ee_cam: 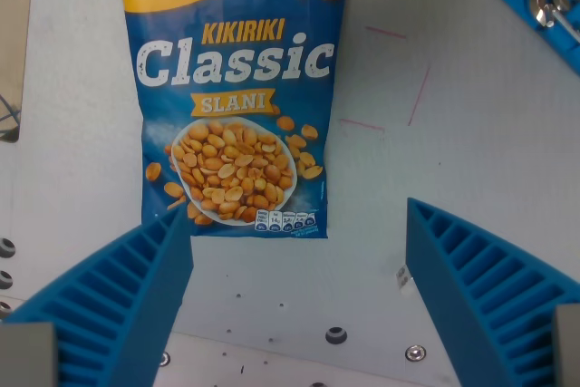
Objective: Rotate around base negative z
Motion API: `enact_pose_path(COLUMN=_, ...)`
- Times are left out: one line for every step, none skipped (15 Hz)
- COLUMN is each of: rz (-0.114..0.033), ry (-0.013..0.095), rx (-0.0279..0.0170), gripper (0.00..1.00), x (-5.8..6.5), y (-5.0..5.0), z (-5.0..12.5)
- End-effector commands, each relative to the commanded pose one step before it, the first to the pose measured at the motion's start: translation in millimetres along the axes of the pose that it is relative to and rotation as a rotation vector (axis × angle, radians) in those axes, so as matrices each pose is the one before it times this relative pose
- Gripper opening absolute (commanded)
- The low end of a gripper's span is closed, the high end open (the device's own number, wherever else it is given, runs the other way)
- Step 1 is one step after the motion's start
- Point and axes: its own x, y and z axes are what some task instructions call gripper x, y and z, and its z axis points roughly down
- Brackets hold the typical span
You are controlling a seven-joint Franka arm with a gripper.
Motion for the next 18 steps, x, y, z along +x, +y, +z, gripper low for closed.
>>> enact_pose_path(rz=0.0138, ry=0.004, rx=-0.00081, gripper=1.0, x=0.0, y=0.25, z=-2.04)
enact_pose_path(rz=0.0133, ry=0.0, rx=0.00018, gripper=1.0, x=0.0, y=0.0, z=0.0)
enact_pose_path(rz=0.0133, ry=0.0, rx=0.00018, gripper=1.0, x=0.0, y=0.0, z=0.0)
enact_pose_path(rz=0.0133, ry=0.0, rx=0.00018, gripper=1.0, x=0.0, y=0.0, z=0.0)
enact_pose_path(rz=0.0133, ry=0.0, rx=0.00018, gripper=1.0, x=0.0, y=0.0, z=0.0)
enact_pose_path(rz=0.0133, ry=0.0, rx=0.00018, gripper=1.0, x=0.0, y=0.0, z=0.0)
enact_pose_path(rz=0.0133, ry=0.0, rx=0.00018, gripper=1.0, x=0.0, y=0.0, z=0.0)
enact_pose_path(rz=0.0133, ry=0.0, rx=0.00018, gripper=1.0, x=0.0, y=0.0, z=0.0)
enact_pose_path(rz=0.0133, ry=0.0, rx=0.00018, gripper=1.0, x=0.0, y=0.0, z=0.0)
enact_pose_path(rz=0.0133, ry=0.0, rx=0.00018, gripper=1.0, x=0.0, y=0.0, z=0.0)
enact_pose_path(rz=0.0133, ry=0.0, rx=0.00018, gripper=1.0, x=0.0, y=0.0, z=0.0)
enact_pose_path(rz=0.0133, ry=0.0, rx=0.00018, gripper=1.0, x=0.0, y=0.0, z=0.0)
enact_pose_path(rz=0.0133, ry=0.0, rx=0.00018, gripper=1.0, x=0.0, y=0.0, z=0.0)
enact_pose_path(rz=0.0133, ry=0.0, rx=0.00018, gripper=1.0, x=0.0, y=0.0, z=0.0)
enact_pose_path(rz=0.0133, ry=0.0, rx=0.00018, gripper=1.0, x=0.0, y=0.0, z=0.0)
enact_pose_path(rz=0.0133, ry=0.0, rx=0.00018, gripper=1.0, x=0.0, y=0.0, z=0.0)
enact_pose_path(rz=0.0133, ry=0.0, rx=0.00018, gripper=1.0, x=0.0, y=0.0, z=0.0)
enact_pose_path(rz=0.0133, ry=0.0, rx=0.00018, gripper=1.0, x=0.0, y=0.0, z=0.0)
